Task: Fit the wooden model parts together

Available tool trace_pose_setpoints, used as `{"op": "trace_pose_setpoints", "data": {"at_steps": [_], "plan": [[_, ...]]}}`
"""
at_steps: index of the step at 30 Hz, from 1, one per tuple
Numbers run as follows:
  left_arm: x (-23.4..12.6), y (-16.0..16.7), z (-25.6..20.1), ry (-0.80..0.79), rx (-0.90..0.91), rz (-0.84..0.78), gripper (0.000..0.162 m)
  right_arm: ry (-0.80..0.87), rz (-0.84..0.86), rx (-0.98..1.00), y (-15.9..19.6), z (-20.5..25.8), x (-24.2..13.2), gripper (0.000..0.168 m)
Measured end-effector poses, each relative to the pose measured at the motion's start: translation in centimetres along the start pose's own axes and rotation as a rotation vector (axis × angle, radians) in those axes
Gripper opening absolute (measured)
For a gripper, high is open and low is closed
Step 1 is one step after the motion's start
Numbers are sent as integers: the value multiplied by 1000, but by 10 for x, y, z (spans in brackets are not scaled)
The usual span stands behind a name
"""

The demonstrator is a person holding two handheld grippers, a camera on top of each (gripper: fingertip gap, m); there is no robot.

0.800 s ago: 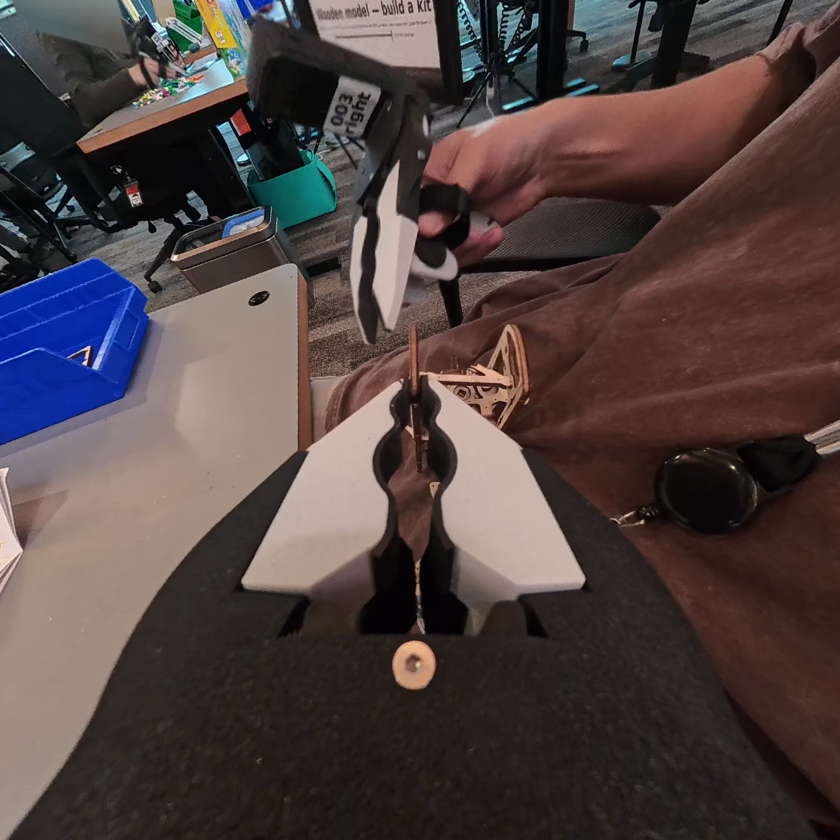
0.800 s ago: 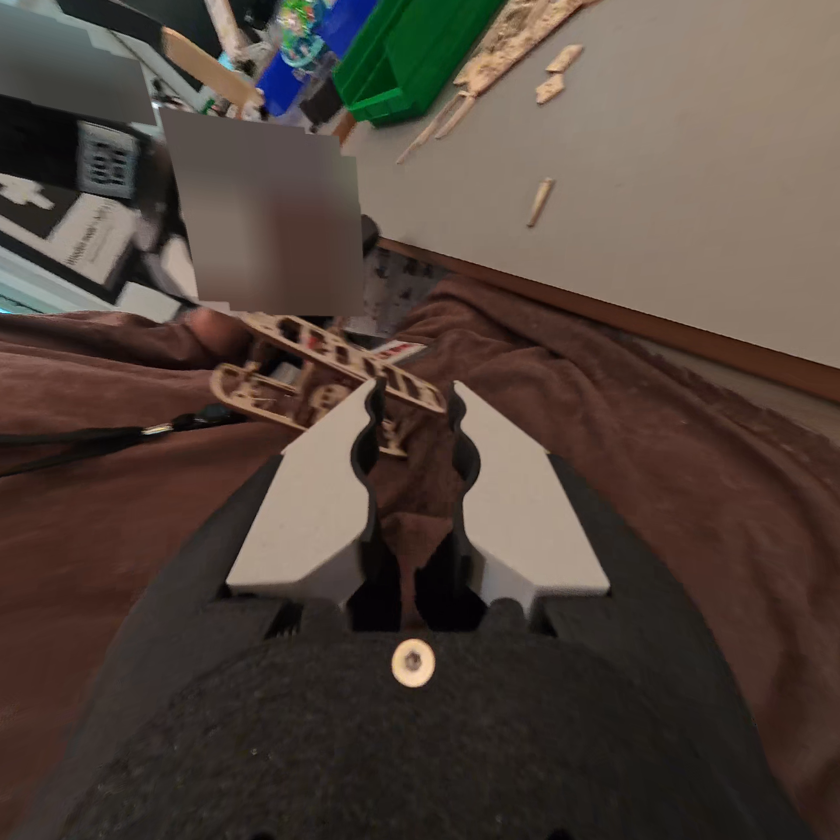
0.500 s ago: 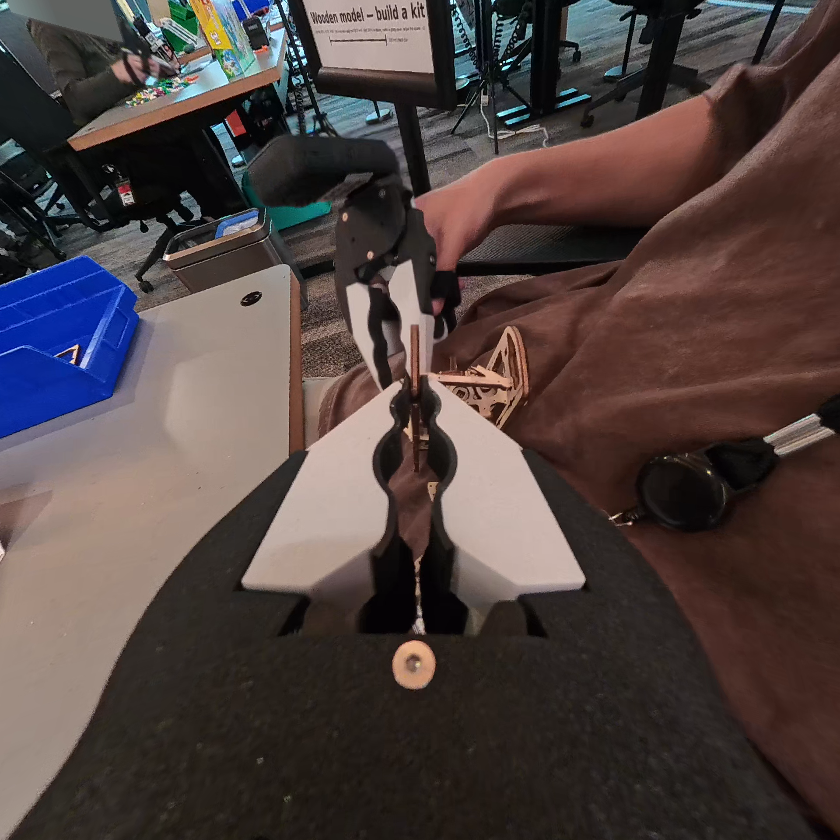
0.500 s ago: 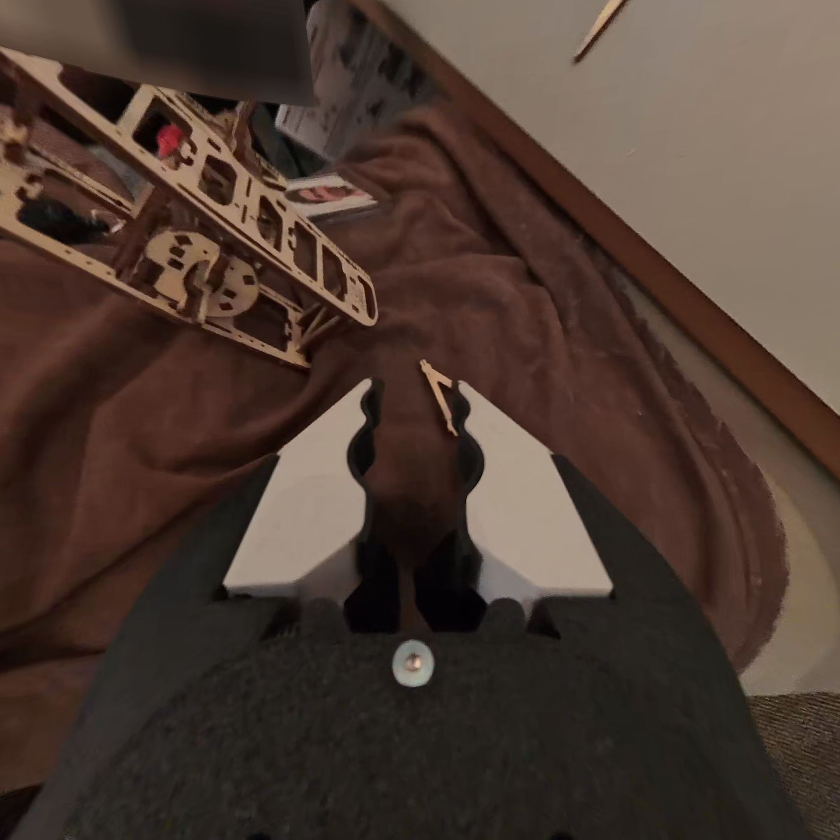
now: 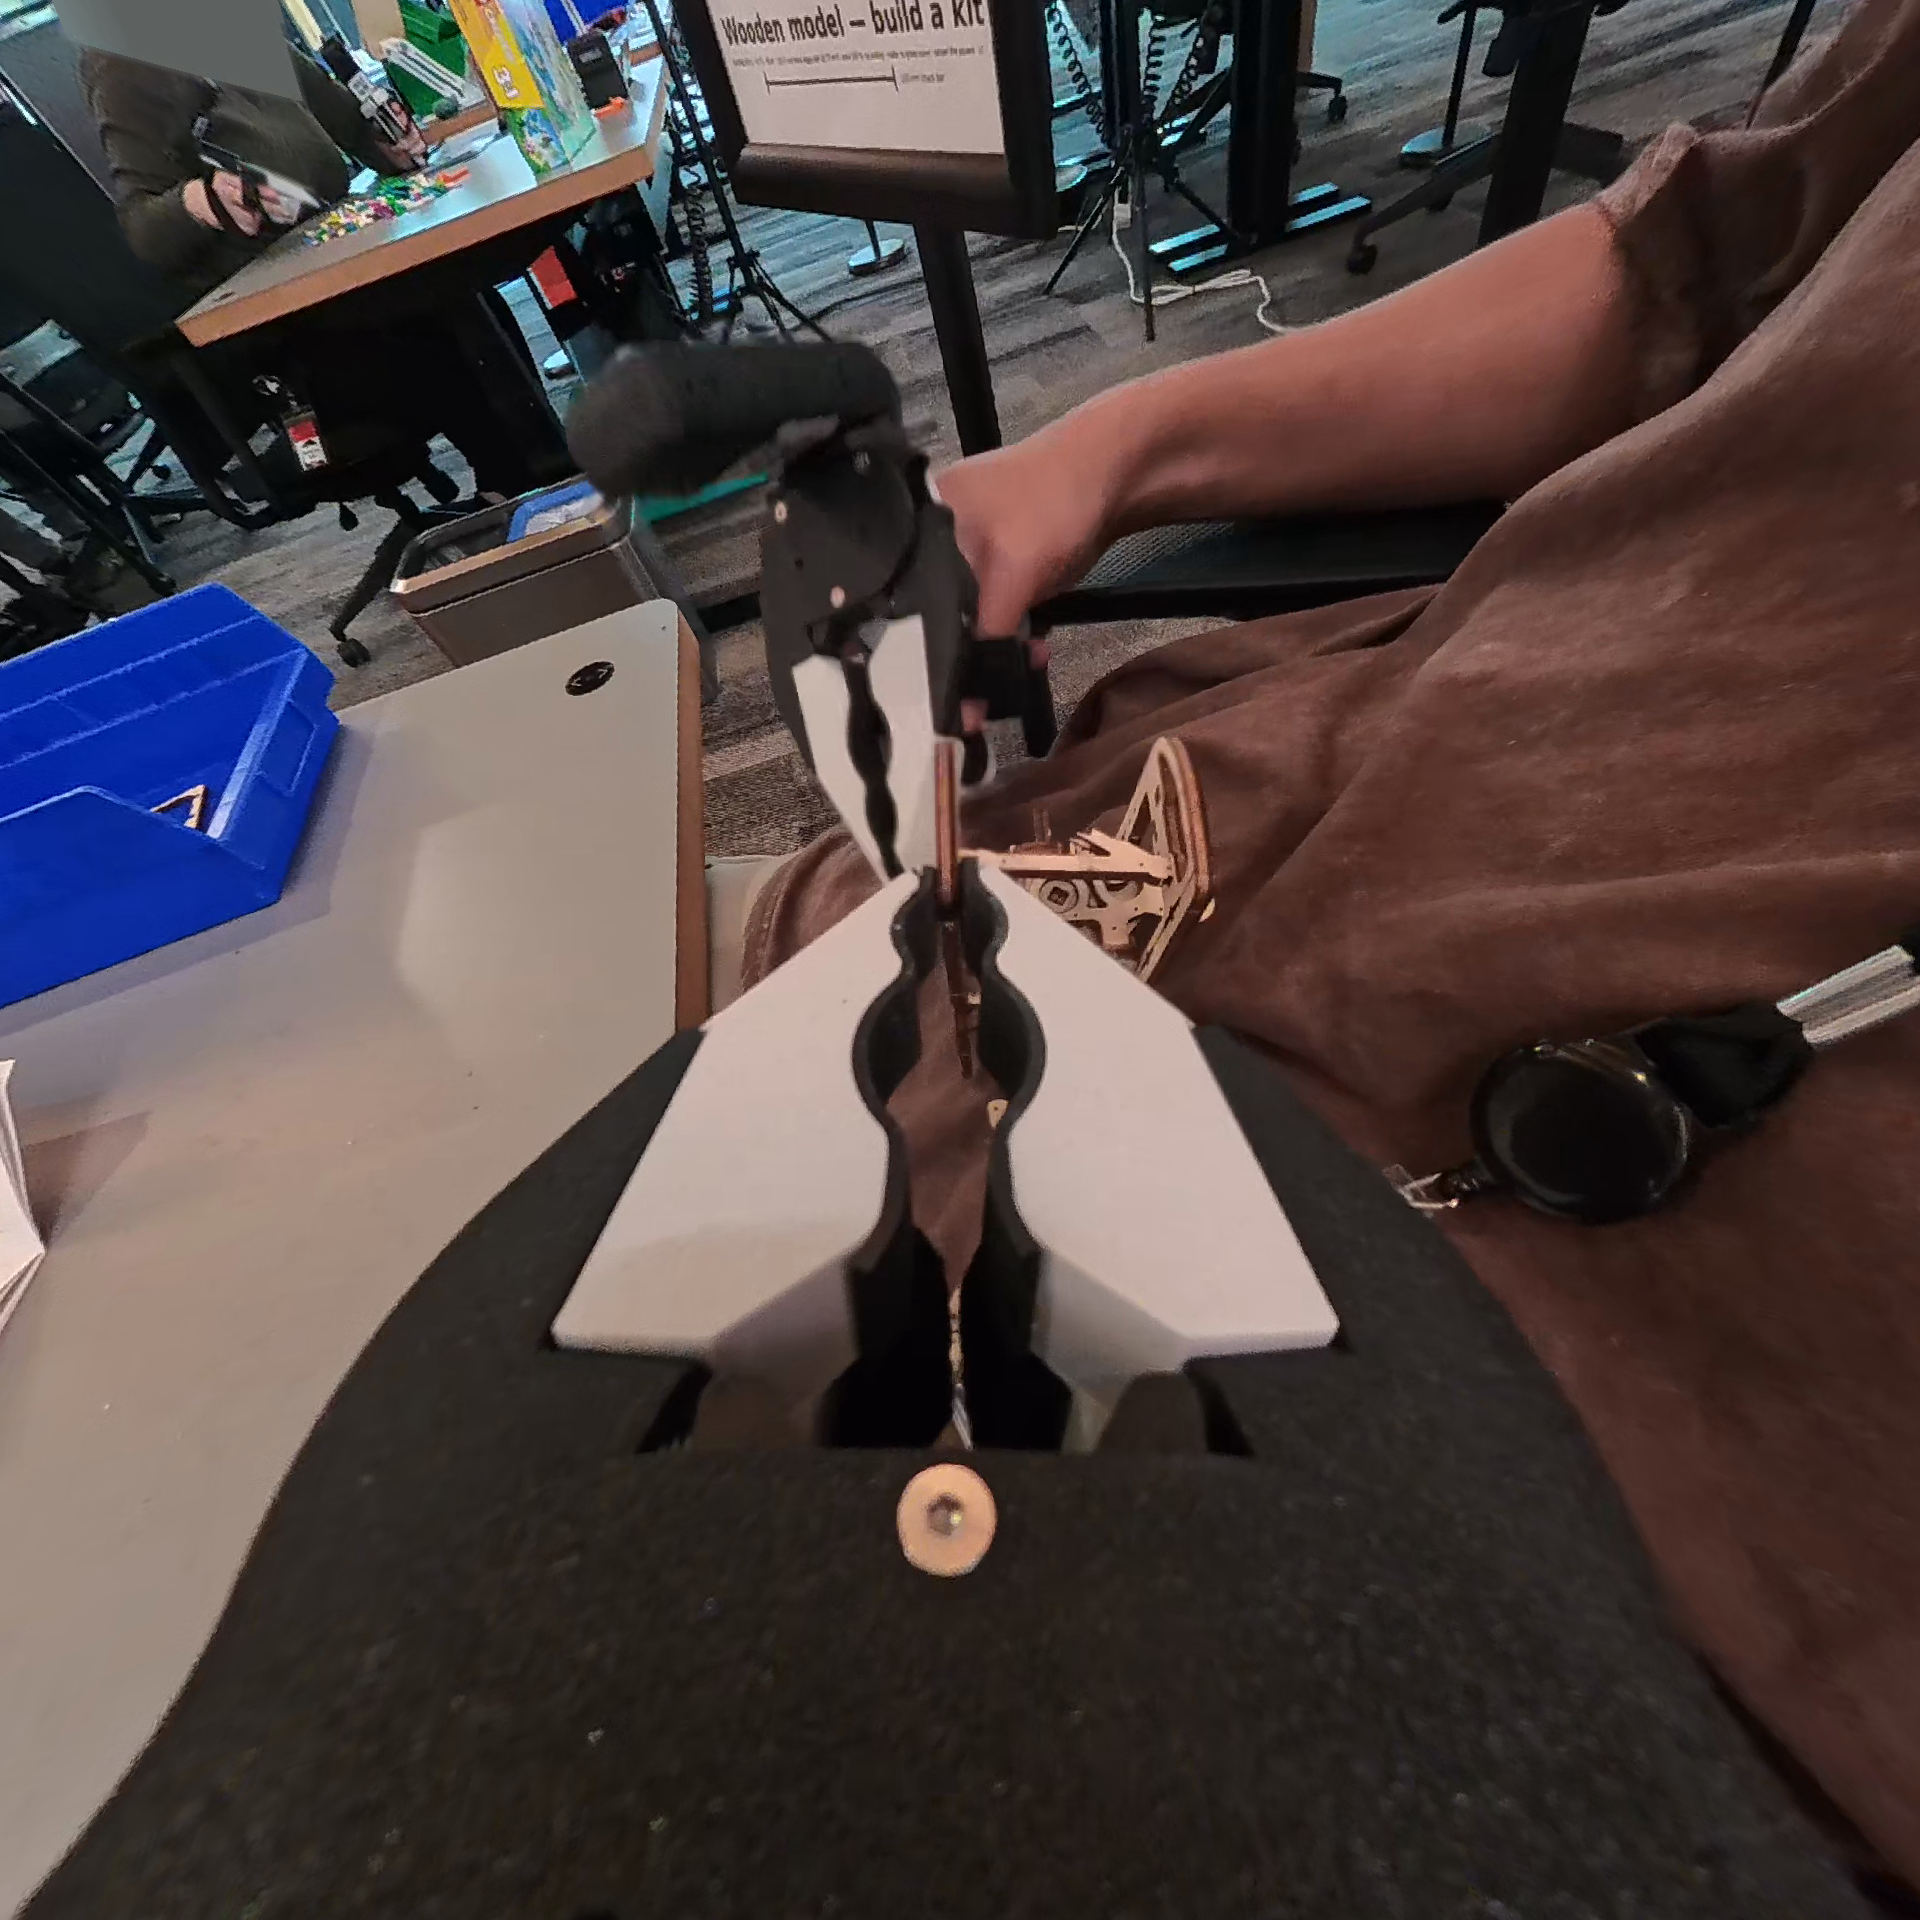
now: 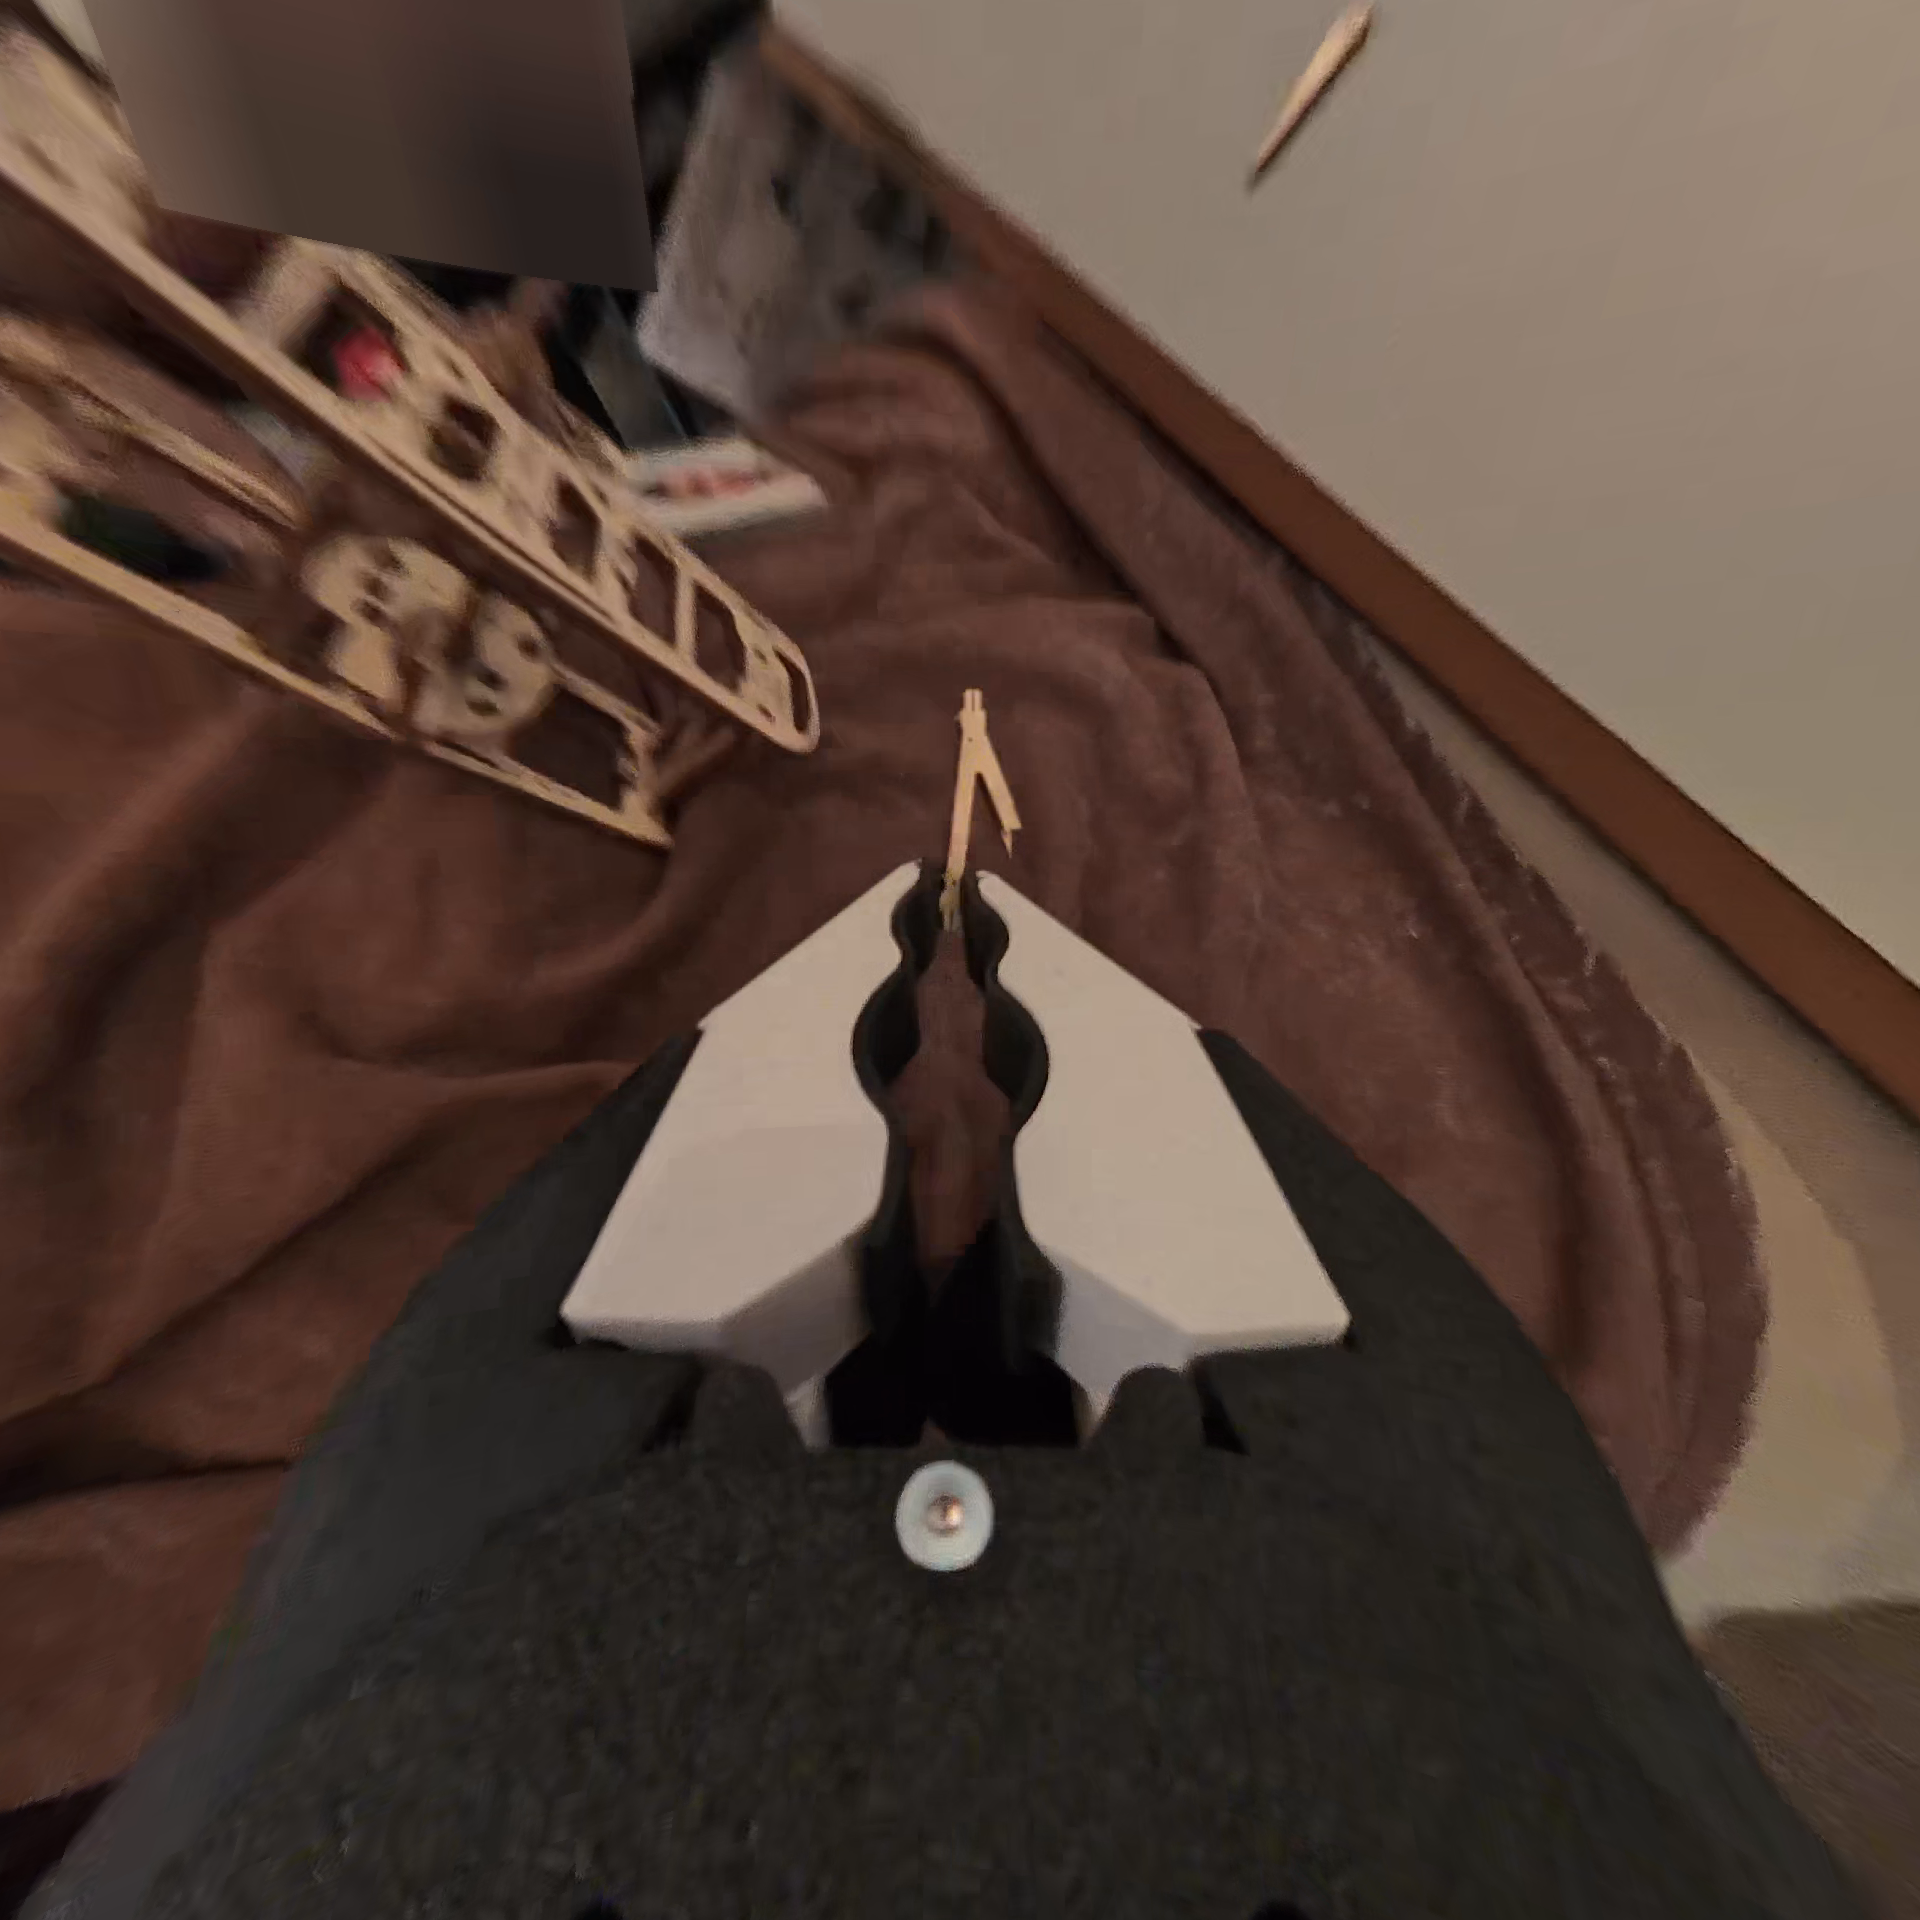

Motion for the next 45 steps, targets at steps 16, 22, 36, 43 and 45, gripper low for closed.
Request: {"op": "trace_pose_setpoints", "data": {"at_steps": [16,22,36,43,45], "plan": [[-1,2,1,16,-44,-30,1,203,-142,763,-17,-151,-1,11],[-5,3,-1,-8,-53,-31,1,353,-84,546,-22,-162,-17,30],[-4,1,-1,-7,-37,-40,0,577,213,135,-42,-131,23,11],[-2,1,4,29,-40,-49,0,-298,-386,746,-76,-138,28,0],[-2,1,5,38,-42,-52,0,-379,-355,880,-73,-151,45,1]]}}
Point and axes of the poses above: each gripper's, where its closed fingertips meet, x out along the fingers, y out of its underside, z = x × y across the jaws, the point moved 10 cm from there along -x, back along the fingers, and after that the axes turned 6 degrees about -x, right-handed, at the moved point
